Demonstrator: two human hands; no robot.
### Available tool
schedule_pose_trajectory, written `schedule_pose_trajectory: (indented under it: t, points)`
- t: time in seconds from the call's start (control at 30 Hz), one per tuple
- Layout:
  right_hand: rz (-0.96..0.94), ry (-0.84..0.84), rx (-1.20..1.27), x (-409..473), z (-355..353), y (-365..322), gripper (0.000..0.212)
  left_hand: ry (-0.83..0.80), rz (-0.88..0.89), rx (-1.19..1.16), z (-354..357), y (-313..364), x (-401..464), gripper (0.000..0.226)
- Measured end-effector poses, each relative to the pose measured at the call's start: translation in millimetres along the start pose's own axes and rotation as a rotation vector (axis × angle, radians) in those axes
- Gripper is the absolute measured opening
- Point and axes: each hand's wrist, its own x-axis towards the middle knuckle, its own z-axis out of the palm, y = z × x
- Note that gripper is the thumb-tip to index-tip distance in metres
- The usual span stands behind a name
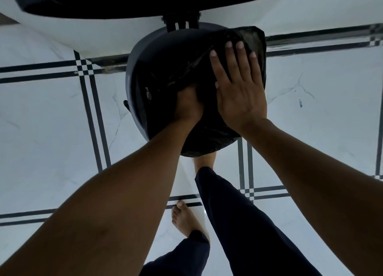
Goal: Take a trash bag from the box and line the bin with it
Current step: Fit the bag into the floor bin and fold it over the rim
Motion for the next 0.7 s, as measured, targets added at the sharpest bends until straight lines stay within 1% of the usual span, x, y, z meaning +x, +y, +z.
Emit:
schedule_pose_trajectory:
  t: [0.07, 0.1, 0.13, 0.17, 0.23, 0.3, 0.37, 0.4, 0.43, 0.47, 0.5, 0.53, 0.57, 0.63, 0.7]
  points:
    - [0.0, 0.005, -0.003, 0, 2, 0, 0.061, -0.145, -0.209, -0.017, 8, 5, 10, 0.038]
    - [0.0, 0.011, -0.006, 1, 4, 1, 0.06, -0.176, -0.286, -0.039, 12, 3, 15, 0.042]
    - [0.001, 0.012, -0.006, 0, 4, 1, 0.06, -0.224, -0.313, -0.027, 13, -1, 16, 0.047]
    - [-0.001, 0.016, -0.007, 1, 5, 2, 0.06, -0.311, -0.323, 0.022, 14, -2, 16, 0.053]
    - [-0.003, 0.019, -0.01, 1, 6, 2, 0.061, -0.479, -0.402, 0.096, 13, -3, 18, 0.067]
    - [-0.004, 0.023, -0.007, 0, 6, 0, 0.061, -0.515, -0.439, 0.128, 9, -10, 15, 0.074]
    - [-0.006, 0.016, -0.002, 1, 5, 1, 0.061, -0.495, -0.424, 0.111, 2, -10, 9, 0.067]
    - [-0.003, 0.011, 0.005, 2, 5, 1, 0.06, -0.473, -0.403, 0.135, -4, -8, 7, 0.068]
    - [0.002, 0.009, 0.018, 2, 3, 1, 0.06, -0.439, -0.354, 0.173, -9, -7, 5, 0.077]
    - [0.009, 0.01, 0.037, 1, 2, 1, 0.06, -0.383, -0.299, 0.209, -14, -8, 2, 0.091]
    - [0.016, 0.015, 0.063, 1, 1, 1, 0.061, -0.292, -0.248, 0.22, -22, -8, -4, 0.103]
    - [0.021, 0.022, 0.101, 1, -1, 2, 0.061, -0.184, -0.182, 0.219, -30, -8, -10, 0.105]
    - [0.028, 0.025, 0.151, 2, -4, 2, 0.061, -0.112, -0.104, 0.203, -40, -9, -18, 0.098]
    - [0.085, 0.024, 0.292, 4, -12, 3, 0.062, 0.018, 0.033, 0.183, -61, -14, -37, 0.074]
    - [0.228, -0.01, 0.484, 11, -21, 7, 0.065, 0.153, 0.103, 0.235, -83, -12, -57, 0.064]
